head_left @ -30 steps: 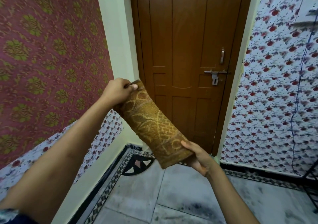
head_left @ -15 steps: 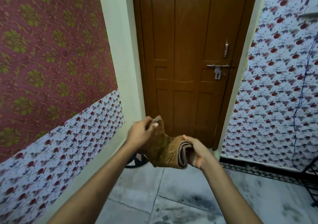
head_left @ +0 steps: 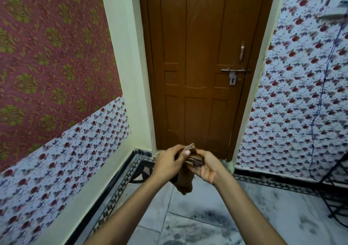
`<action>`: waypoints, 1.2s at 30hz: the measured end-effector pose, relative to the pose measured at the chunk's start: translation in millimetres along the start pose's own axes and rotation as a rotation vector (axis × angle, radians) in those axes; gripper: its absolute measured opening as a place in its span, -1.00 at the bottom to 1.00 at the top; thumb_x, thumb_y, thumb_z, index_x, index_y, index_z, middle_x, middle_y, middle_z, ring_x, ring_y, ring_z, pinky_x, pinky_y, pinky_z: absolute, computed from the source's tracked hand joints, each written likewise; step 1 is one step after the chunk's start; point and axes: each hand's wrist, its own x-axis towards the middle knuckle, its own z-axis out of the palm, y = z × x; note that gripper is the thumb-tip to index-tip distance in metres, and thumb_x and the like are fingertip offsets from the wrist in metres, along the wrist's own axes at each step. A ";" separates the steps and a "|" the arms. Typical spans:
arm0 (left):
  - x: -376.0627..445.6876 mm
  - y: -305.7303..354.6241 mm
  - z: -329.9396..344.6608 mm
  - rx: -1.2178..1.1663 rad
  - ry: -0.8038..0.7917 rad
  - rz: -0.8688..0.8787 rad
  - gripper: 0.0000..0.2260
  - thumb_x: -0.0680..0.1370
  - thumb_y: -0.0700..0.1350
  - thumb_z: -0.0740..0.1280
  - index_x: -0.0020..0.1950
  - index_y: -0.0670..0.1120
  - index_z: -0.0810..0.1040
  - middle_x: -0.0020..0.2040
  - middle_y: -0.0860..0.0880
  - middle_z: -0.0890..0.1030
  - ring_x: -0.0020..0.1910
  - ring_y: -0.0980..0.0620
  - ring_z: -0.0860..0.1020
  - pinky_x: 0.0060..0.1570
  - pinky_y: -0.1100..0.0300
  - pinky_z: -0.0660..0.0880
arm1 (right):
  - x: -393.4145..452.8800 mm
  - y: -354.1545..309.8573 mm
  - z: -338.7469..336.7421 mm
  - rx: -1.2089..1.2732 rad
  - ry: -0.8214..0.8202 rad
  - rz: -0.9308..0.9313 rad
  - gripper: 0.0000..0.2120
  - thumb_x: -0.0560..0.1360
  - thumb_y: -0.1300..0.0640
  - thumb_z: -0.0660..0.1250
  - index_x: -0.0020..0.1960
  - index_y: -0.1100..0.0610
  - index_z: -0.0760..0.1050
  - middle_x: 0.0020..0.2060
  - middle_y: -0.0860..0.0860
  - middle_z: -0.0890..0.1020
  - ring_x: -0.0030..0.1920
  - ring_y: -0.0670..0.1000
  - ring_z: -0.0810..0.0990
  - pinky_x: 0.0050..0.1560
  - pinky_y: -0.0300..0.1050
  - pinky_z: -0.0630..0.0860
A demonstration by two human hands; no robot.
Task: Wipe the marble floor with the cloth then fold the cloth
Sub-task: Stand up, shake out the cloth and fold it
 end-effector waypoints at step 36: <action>11.1 -62.6 -14.2 -1.026 -0.218 -0.638 -0.69 0.50 -0.23 0.34 0.24 -0.15 0.46 0.03 -0.14 0.61 -0.05 -0.08 0.61 -0.18 0.10 0.58 | 14.8 59.5 -10.8 -0.219 0.100 -0.376 -0.49 0.36 0.30 0.45 0.26 0.14 0.39 0.03 0.05 0.63 0.01 0.05 0.63 -0.10 -0.11 0.61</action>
